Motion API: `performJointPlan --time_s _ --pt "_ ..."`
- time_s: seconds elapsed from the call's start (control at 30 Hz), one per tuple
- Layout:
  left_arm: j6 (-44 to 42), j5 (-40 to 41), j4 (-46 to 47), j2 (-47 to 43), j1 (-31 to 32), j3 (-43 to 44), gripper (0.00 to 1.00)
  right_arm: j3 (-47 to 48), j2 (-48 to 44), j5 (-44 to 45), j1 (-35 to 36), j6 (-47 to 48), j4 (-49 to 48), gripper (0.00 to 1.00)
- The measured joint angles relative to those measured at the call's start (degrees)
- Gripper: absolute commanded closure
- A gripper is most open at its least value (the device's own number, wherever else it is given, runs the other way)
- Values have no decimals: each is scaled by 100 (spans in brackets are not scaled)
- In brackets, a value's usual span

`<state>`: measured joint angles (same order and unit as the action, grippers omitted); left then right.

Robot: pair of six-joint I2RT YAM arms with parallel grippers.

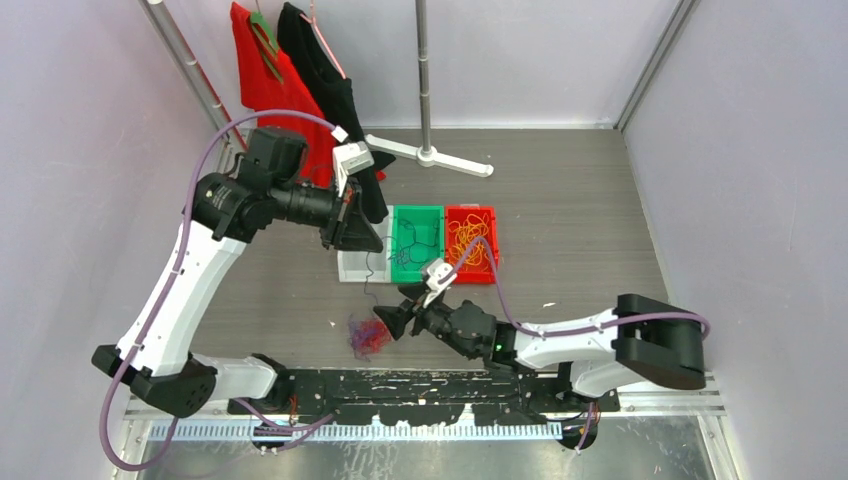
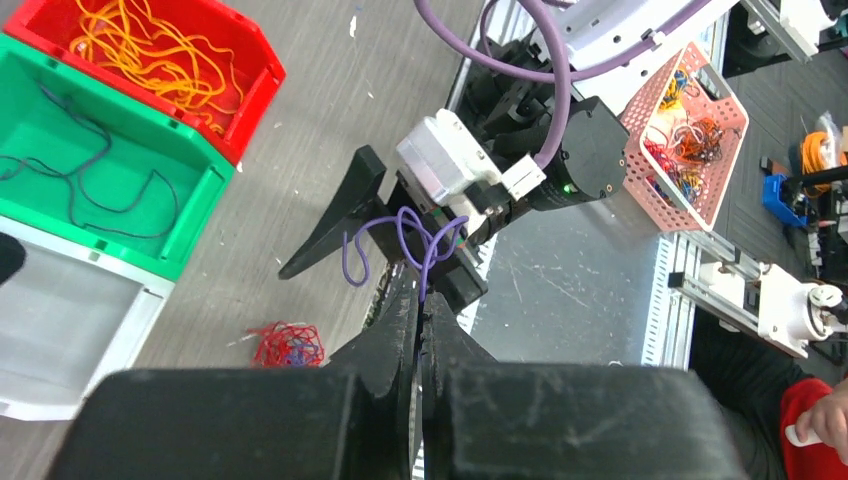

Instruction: Untangle the cables

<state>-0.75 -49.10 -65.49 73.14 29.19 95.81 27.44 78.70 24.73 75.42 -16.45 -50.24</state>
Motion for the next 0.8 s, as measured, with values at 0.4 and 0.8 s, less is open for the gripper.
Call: performJointPlan --time_s 0.4,0.8 --pt "-116 164 -170 212 66 603 100 -763 -1762 -549 0 -181 570 23" --pt "-122 -179 -286 302 208 866 100 728 -46 -708 -138 476 737 28"
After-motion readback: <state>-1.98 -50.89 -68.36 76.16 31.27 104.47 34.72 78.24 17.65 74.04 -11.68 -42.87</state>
